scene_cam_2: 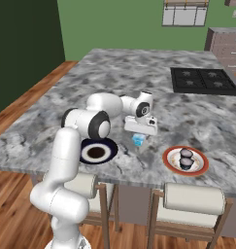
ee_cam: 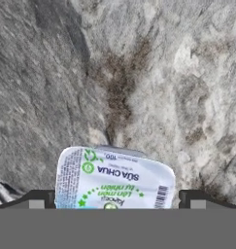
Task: Place two yogurt containers on each plate.
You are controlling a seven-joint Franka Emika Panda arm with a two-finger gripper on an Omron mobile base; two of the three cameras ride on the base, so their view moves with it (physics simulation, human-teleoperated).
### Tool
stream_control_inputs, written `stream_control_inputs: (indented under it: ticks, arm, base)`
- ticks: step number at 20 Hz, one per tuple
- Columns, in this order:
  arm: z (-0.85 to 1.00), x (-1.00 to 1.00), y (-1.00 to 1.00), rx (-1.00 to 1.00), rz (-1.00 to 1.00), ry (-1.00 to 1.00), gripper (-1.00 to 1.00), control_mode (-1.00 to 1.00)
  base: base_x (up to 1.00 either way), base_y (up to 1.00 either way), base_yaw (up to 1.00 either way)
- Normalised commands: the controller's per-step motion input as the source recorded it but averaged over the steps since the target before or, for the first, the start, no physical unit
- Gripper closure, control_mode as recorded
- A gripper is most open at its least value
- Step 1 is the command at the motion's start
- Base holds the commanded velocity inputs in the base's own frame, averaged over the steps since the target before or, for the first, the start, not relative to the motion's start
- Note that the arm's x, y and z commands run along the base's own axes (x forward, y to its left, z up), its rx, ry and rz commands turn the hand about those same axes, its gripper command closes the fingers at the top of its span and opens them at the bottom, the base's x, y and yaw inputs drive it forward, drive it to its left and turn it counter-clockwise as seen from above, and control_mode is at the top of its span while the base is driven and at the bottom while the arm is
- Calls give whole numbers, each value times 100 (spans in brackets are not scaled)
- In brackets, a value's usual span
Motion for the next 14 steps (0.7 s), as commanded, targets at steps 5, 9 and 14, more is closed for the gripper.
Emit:
stream_control_inputs:
  ticks: [5,9,14]
  arm:
    - [0,0,3,0,0,0,-100,-100]
    - [0,0,1,0,0,0,-100,-100]
    - [-5,0,0,0,0,0,-100,-100]
  base:
    - [0,0,0]
    - [0,0,0]
    - [0,0,0]
